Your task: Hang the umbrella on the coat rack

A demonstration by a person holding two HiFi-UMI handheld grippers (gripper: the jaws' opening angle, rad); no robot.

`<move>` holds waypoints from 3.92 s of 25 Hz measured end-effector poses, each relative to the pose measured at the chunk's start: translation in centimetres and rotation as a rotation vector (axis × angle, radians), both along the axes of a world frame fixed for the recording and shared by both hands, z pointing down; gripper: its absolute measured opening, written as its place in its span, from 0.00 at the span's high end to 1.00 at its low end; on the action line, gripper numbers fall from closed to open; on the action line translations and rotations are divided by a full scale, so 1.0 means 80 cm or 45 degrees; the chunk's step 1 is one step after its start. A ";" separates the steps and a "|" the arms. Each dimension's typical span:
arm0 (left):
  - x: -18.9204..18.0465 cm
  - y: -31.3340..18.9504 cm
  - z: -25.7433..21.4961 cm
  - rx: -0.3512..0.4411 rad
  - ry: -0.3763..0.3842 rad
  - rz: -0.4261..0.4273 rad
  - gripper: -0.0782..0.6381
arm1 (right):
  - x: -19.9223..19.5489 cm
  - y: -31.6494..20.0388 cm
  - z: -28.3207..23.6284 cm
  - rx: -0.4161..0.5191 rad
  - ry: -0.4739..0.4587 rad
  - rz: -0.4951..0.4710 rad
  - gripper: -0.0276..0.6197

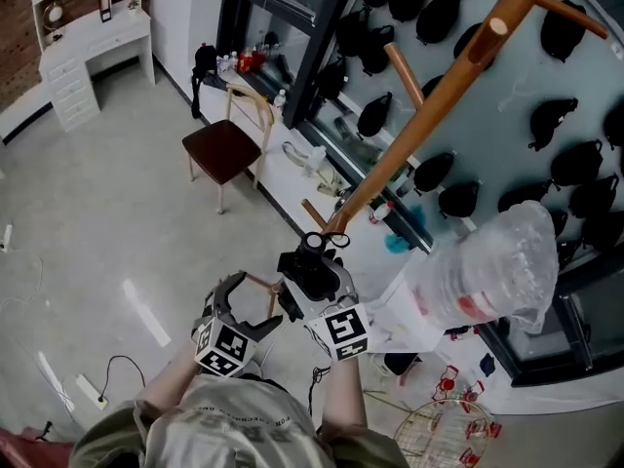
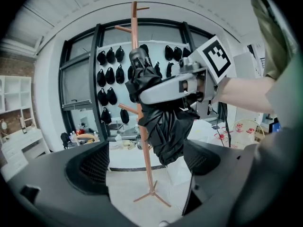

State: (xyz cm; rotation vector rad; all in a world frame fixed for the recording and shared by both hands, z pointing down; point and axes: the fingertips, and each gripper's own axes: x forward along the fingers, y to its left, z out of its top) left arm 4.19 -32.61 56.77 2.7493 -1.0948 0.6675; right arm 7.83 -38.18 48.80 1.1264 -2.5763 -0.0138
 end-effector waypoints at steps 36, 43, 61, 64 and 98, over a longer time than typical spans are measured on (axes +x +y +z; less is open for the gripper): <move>-0.033 -0.069 -0.035 0.042 0.068 -0.158 0.24 | 0.064 -0.076 0.111 -0.037 -0.403 0.343 0.60; -0.034 -0.075 -0.029 0.028 0.074 -0.165 0.24 | 0.058 -0.081 0.132 0.006 -0.349 0.363 0.60; -0.037 -0.095 -0.030 0.159 0.158 -0.204 0.24 | 0.064 -0.100 0.169 0.179 -0.237 0.487 0.58; -0.032 -0.099 -0.029 0.171 0.164 -0.207 0.24 | 0.063 -0.099 0.171 0.191 -0.219 0.486 0.57; -0.018 -0.063 -0.080 0.220 0.206 -0.340 0.24 | 0.079 -0.009 0.019 0.251 -0.489 0.396 0.43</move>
